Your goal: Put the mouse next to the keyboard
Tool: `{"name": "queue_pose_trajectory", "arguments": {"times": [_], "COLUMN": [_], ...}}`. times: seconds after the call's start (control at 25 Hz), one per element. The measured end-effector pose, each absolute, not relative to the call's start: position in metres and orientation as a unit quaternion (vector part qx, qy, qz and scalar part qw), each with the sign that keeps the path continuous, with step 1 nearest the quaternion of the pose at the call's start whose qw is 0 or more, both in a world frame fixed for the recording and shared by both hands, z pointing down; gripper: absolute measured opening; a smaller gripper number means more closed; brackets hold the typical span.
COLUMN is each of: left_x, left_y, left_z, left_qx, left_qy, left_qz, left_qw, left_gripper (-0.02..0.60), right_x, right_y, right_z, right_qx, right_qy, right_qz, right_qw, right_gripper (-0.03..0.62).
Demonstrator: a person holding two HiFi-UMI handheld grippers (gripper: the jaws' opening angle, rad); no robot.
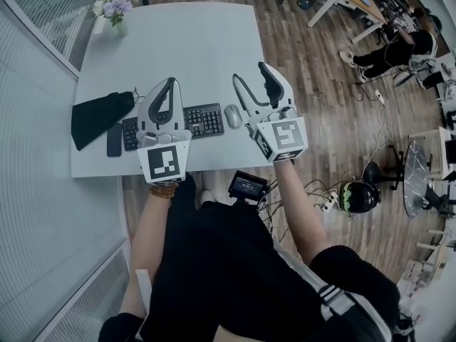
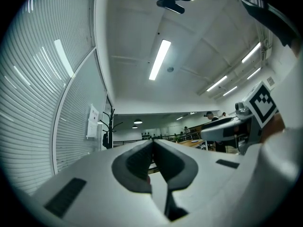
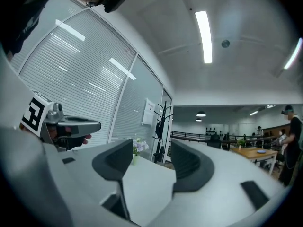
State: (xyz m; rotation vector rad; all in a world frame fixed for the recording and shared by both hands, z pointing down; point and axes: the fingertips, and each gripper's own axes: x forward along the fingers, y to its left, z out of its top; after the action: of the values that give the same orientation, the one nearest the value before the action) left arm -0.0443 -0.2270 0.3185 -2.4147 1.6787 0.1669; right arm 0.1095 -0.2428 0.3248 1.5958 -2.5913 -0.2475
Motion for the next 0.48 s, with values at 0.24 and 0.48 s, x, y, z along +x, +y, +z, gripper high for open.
{"name": "queue_pose_trajectory", "arguments": {"times": [0.24, 0.48], "left_x": [-0.042, -0.043], "left_y": [-0.22, -0.216], "left_z": [0.312, 0.314], "left_qx": [-0.817, -0.817], "left_qy": [0.564, 0.565], "left_qz": [0.058, 0.056], "left_qw": [0.104, 0.103], "left_gripper": [0.009, 0.009], "right_x": [0.106, 0.105], "right_y": [-0.227, -0.217], "right_z": [0.308, 0.313], "right_qx": [0.526, 0.541], "right_qy": [-0.842, -0.832], "right_qz": [-0.109, -0.119], "right_qw": [0.037, 0.033], "right_gripper": [0.237, 0.189]}}
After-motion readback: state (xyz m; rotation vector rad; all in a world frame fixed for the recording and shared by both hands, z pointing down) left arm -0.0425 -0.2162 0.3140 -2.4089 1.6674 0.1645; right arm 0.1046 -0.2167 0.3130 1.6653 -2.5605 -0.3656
